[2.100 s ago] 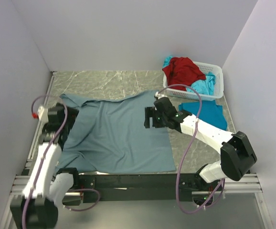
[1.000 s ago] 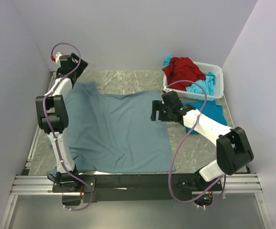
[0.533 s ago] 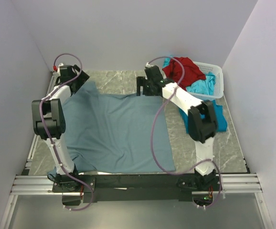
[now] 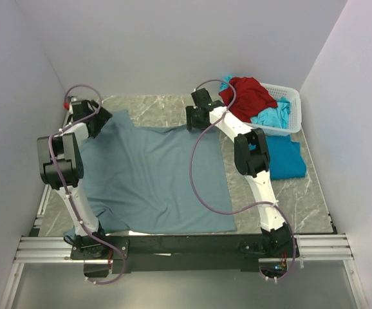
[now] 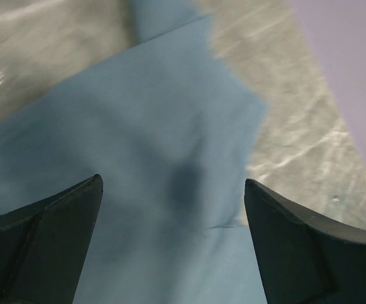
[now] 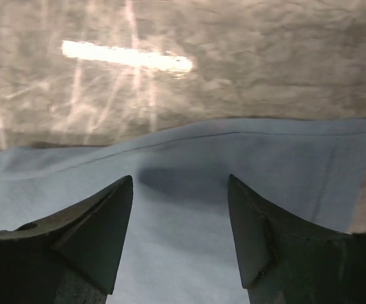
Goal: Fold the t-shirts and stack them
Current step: Flatten the tshirt out
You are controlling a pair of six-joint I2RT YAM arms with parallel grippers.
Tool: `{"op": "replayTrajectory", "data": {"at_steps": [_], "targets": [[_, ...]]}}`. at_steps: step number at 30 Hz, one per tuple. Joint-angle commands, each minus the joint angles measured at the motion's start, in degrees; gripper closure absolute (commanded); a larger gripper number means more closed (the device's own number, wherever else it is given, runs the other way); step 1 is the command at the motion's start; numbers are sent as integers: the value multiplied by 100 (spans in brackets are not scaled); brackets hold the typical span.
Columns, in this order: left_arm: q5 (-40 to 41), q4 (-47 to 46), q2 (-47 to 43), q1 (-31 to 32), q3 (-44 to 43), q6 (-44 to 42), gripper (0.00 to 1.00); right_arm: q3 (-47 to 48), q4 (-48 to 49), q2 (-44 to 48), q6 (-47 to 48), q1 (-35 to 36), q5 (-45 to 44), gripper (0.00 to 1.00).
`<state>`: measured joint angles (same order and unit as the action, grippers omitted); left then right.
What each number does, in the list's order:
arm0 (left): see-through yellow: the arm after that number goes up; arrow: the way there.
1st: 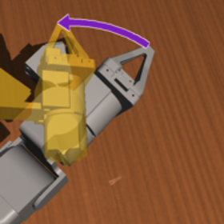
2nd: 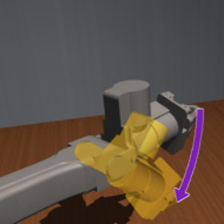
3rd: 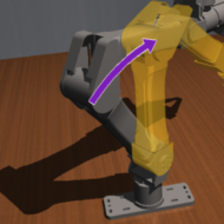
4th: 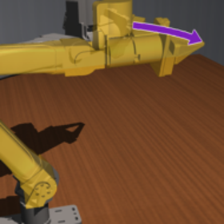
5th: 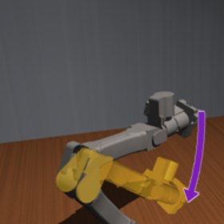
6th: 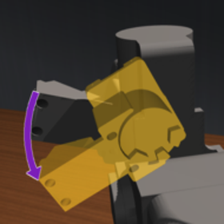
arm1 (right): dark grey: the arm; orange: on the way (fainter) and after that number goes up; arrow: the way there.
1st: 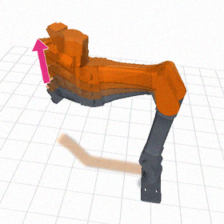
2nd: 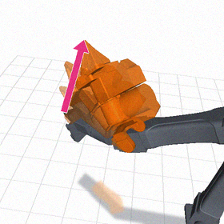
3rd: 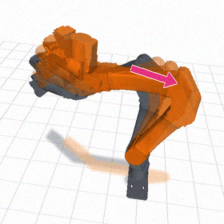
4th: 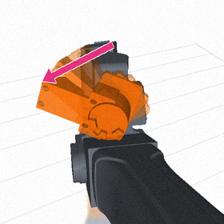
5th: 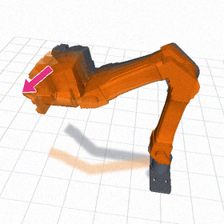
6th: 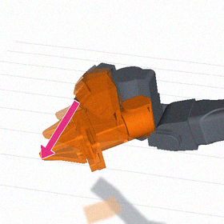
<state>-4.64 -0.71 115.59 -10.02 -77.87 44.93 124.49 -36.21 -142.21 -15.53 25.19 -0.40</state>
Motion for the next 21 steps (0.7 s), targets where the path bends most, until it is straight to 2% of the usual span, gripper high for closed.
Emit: {"op": "replayTrajectory", "data": {"at_steps": [1,5,15,21], "targets": [[-273,-263,51,-96,429,218,1,59,-176,9,-20,-102,14,32],[-116,0,-45,-210,790,288,1,-284,-290,211,-38,-137,137,30],[447,791,-1336,-580,2038,359,1,-1540,-220,932,-231,-164,286,28],[325,959,-1574,-571,1793,210,1,-1533,-159,1231,-152,-172,269,26]]}}
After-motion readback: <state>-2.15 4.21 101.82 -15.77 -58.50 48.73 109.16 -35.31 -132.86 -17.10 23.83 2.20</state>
